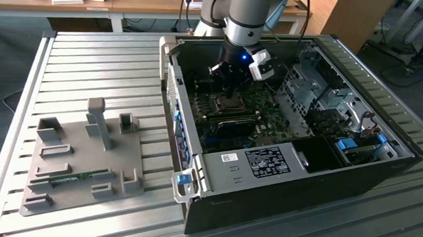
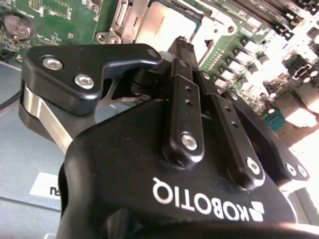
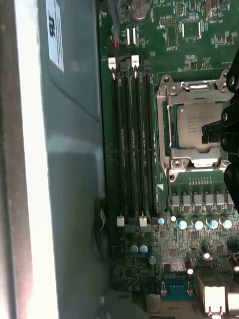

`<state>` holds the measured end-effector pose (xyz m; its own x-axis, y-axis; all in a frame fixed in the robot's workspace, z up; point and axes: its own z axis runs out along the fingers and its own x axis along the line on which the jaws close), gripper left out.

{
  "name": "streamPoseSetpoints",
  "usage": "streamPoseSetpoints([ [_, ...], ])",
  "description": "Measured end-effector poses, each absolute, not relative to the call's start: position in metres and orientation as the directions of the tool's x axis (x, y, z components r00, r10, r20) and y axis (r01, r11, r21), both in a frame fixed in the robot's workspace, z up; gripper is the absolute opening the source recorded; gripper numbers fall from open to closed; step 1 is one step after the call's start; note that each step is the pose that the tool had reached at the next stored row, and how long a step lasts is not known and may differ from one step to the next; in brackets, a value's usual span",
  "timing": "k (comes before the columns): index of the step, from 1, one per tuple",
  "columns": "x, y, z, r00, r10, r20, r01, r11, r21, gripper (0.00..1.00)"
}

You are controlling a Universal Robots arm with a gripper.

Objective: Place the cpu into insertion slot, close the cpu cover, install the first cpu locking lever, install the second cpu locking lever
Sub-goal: 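Close the cpu cover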

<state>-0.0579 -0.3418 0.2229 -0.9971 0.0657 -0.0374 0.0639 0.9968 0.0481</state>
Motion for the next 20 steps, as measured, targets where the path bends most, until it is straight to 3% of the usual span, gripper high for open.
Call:
streamPoseSetpoints([
  [20,-0.0657,-0.3419,0.2212,-0.997,0.066,-0.038,0.064,0.997,0.048,0.11],
])
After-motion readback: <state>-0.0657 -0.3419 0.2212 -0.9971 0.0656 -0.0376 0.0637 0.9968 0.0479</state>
